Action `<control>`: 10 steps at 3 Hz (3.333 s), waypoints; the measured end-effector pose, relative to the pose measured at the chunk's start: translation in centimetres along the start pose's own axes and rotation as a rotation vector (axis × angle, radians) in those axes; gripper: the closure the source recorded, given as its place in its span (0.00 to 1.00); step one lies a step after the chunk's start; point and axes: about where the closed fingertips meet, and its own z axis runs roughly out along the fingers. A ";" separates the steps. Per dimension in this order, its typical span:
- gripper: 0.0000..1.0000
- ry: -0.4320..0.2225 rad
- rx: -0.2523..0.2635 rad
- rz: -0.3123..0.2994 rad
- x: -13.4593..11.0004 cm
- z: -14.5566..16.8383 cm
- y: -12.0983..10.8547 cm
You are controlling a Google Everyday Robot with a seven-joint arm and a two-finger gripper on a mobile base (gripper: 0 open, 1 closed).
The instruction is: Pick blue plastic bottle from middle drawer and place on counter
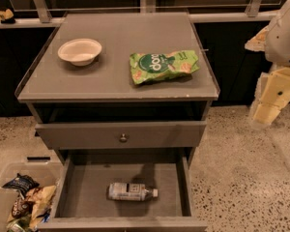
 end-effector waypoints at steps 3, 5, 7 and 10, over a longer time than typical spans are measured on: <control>0.00 -0.070 0.007 -0.096 2.9 5.0 5.8; 0.00 -0.214 -0.146 -0.135 4.3 23.5 14.3; 0.00 -0.241 -0.336 -0.111 2.1 43.8 22.5; 0.00 -0.461 -0.355 -0.007 1.9 46.4 21.1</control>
Offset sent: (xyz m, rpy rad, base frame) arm -0.0623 -0.0203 -0.0810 -0.0545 -0.0214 0.1327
